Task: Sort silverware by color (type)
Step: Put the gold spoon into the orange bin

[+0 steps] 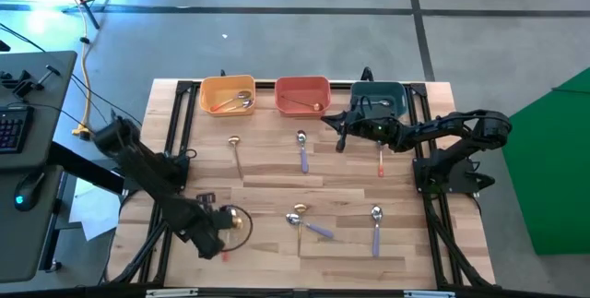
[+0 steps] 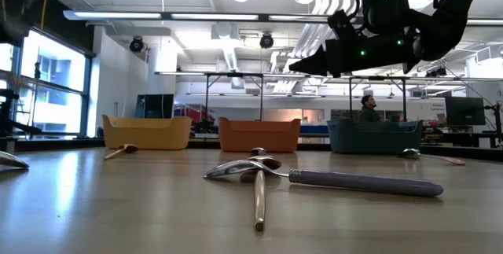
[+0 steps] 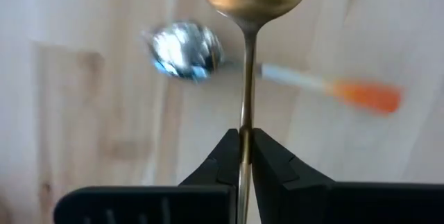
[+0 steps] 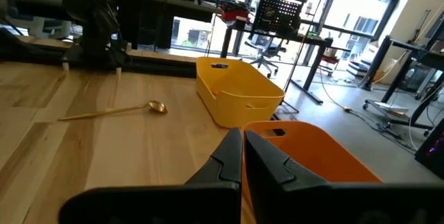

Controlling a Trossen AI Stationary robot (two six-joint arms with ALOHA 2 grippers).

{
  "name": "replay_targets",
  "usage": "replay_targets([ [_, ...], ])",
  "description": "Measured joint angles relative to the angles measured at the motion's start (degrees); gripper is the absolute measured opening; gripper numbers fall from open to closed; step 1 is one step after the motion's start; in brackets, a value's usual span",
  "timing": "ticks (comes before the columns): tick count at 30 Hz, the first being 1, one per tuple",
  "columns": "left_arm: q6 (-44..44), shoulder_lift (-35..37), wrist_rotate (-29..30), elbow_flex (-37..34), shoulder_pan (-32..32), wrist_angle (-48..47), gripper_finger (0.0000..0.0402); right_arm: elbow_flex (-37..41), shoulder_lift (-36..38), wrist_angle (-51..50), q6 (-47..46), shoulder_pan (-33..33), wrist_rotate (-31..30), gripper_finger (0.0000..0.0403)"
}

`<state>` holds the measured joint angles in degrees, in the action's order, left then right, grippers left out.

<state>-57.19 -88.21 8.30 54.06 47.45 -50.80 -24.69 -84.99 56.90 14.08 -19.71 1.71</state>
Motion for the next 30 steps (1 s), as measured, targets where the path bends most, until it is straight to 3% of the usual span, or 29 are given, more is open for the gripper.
replay_targets([
  [4, -2.1, 7.2, 8.8, 0.0, -4.1, -0.3, 0.0004, 0.0, 0.0, 1.0, 1.7, -0.2, 0.0, 0.0],
  [7, 2.4, 10.5, 10.3, 0.1, -11.9, 0.5, 0.0003, 0.0, 0.0, 1.6, 3.1, -0.9, 0.0, 0.0],
  [15, 36.0, 11.0, 4.4, 6.6, -42.7, 1.5, 0.0001, 0.0, 0.0, 1.6, 4.0, -4.1, 1.4, 0.0],
  [22, 59.3, 2.9, 2.3, 19.0, -64.6, 1.8, 0.0001, 0.0, 0.0, 1.6, 4.0, -4.7, 2.1, 0.0],
  [30, 73.8, -14.1, 1.2, 38.5, -73.7, 1.5, 0.0001, 0.2, 3.0, -0.7, 4.2, -5.7, 4.5, 0.0],
])
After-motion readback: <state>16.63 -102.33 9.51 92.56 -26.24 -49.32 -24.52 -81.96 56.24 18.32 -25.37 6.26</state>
